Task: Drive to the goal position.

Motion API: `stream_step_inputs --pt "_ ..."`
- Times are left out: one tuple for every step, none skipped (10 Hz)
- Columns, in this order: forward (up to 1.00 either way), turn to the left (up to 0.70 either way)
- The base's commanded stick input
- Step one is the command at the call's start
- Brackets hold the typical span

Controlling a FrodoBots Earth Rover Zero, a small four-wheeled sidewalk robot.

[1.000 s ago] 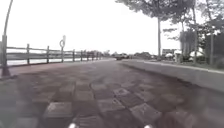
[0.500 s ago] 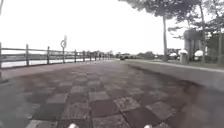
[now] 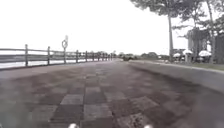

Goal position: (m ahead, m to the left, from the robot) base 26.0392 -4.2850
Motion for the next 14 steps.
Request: stream_step_inputs --pt "0.97 0.00" --pt "0.97 0.00" --pt "0.97 0.00" --pt "0.97 0.00" --pt "0.97 0.00" --pt "0.97 0.00" --pt "0.97 0.00" --pt "0.97 0.00" --pt "0.97 0.00" --pt "0.97 0.00" --pt "0.97 0.00" --pt "0.97 0.00" --pt "0.97 0.00" --pt "0.97 0.00"
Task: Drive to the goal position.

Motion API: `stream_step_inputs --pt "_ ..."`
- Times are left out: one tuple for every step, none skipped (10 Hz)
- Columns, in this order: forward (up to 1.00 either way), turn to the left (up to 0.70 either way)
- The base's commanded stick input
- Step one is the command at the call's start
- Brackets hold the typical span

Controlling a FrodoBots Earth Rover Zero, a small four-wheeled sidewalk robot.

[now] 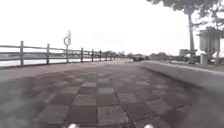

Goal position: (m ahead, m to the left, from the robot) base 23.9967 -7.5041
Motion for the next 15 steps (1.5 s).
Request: stream_step_inputs --pt "0.97 0.00" --pt "0.97 0.00" --pt "0.97 0.00" --pt "0.97 0.00" --pt "0.97 0.00" --pt "0.97 0.00" --pt "0.97 0.00" --pt "0.97 0.00" --pt "0.97 0.00" --pt "0.97 0.00" --pt "0.97 0.00" --pt "0.97 0.00" --pt "0.97 0.00" --pt "0.97 0.00" --pt "0.97 0.00"
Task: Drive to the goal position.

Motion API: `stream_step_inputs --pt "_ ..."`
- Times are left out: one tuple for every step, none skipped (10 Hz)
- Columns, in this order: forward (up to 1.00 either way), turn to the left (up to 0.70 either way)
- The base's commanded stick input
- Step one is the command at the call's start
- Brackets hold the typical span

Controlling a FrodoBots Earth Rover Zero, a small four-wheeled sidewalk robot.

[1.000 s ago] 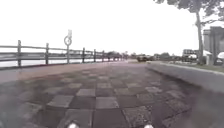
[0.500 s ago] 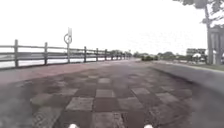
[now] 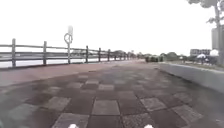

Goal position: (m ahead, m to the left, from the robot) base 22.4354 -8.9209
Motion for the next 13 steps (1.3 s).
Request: stream_step_inputs --pt "0.97 -0.02" --pt "0.97 -0.07" --pt "0.97 -0.07" --pt "0.97 -0.07" --pt "0.97 -0.08" --pt "0.97 -0.20" --pt "0.97 -0.35" --pt "0.97 -0.39" --pt "0.97 -0.39" --pt "0.97 -0.39" --pt "0.97 -0.39" --pt "0.97 -0.39" --pt "0.97 -0.37"
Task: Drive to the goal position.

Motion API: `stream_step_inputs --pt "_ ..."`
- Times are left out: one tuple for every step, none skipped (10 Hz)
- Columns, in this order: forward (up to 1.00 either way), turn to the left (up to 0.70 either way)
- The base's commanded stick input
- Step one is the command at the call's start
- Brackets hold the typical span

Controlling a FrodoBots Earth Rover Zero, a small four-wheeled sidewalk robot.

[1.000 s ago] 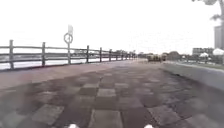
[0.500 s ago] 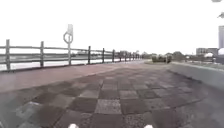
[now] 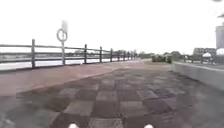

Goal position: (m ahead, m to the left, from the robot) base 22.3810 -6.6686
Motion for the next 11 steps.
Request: stream_step_inputs --pt "0.97 -0.31" --pt "0.97 -0.11" --pt "0.97 0.00" --pt "0.97 0.00" --pt "0.97 0.00" --pt "0.97 0.00" --pt "0.97 0.00" --pt "0.97 0.00" --pt "0.97 0.00" --pt "0.97 0.00" --pt "0.97 0.00"
